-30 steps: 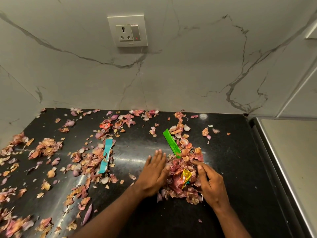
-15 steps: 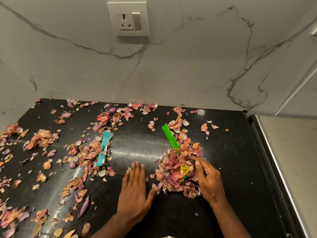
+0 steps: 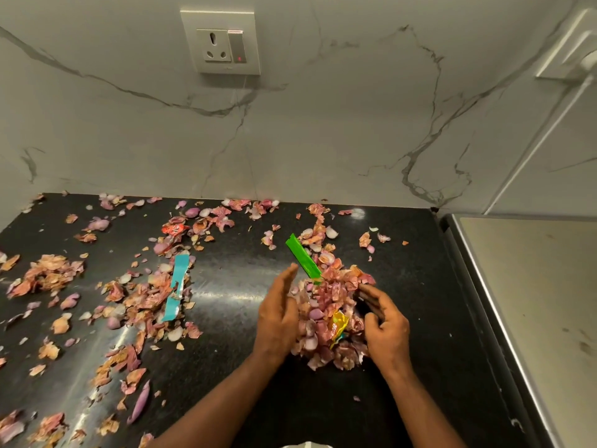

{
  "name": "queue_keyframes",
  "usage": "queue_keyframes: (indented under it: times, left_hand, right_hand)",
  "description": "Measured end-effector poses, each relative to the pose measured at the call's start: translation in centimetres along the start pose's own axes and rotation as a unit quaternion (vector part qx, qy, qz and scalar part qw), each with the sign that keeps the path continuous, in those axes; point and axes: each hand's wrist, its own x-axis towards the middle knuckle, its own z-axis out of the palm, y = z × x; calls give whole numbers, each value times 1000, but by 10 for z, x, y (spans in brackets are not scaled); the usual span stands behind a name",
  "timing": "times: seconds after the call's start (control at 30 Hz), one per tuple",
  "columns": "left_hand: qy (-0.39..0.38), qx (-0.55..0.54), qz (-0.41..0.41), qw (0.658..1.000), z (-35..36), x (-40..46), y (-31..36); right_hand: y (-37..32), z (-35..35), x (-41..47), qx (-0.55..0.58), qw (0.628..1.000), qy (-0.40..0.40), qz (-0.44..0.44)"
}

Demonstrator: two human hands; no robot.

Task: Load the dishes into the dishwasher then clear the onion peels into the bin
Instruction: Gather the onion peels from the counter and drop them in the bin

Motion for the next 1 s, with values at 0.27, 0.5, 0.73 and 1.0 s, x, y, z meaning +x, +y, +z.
queue_keyframes:
  times: [0.27, 0.5, 0.73, 1.0]
  left_hand:
    - [66, -112, -81, 988, -35, 15, -33]
    - [68, -131, -87, 985, -34, 24, -39]
    - [8, 166, 31, 986, -46, 90, -46]
    - [5, 437, 82, 896, -31, 105, -54]
  right_hand:
    - [-6, -2, 9, 77, 994, 76, 36]
    - [-9, -13, 22, 10, 996, 83, 7]
    - [7, -16, 72, -294, 953, -23, 66]
    - [-33, 21, 34, -87, 985, -149, -6]
